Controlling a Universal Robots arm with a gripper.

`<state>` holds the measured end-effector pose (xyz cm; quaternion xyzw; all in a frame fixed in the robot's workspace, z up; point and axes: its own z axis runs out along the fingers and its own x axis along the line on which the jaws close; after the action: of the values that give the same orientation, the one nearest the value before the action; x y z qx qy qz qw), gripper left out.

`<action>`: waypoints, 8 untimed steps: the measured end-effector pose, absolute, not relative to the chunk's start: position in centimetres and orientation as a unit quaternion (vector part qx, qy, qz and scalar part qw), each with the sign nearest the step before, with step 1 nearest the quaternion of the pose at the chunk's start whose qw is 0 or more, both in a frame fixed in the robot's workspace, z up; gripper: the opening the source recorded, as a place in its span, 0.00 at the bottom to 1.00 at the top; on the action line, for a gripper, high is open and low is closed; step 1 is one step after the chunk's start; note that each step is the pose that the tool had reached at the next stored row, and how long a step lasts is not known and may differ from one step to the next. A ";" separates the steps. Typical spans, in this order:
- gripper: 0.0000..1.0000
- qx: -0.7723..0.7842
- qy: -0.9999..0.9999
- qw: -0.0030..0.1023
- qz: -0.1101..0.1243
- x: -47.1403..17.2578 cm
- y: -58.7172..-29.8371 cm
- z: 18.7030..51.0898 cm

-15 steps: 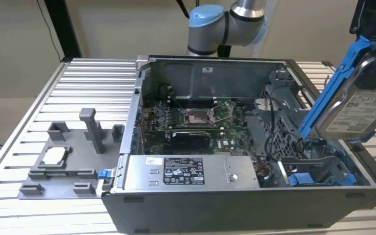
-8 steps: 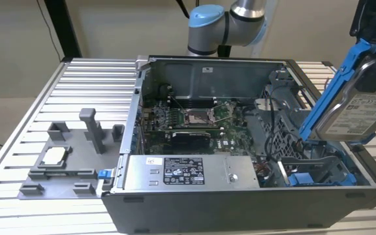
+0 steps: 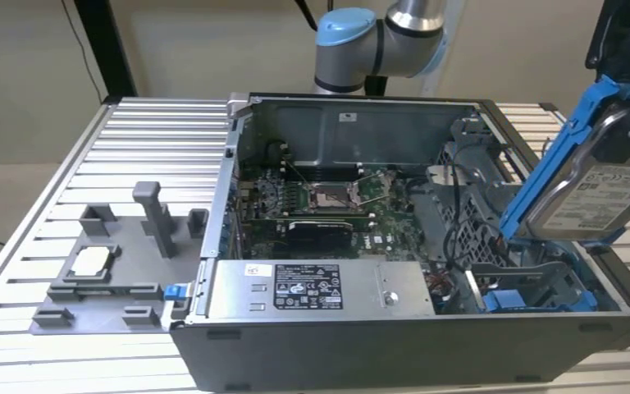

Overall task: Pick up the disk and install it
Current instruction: 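Pick up the disk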

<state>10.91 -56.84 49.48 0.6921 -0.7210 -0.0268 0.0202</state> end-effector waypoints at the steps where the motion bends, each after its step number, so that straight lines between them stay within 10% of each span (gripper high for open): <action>1: 0.00 0.692 -0.721 0.017 -0.028 10.9 -56.9 49.4; 8: 0.00 0.693 -0.721 0.004 -0.019 10.8 -56.9 48.6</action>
<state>10.84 -56.94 48.64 0.6926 -0.7211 -0.0186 0.0041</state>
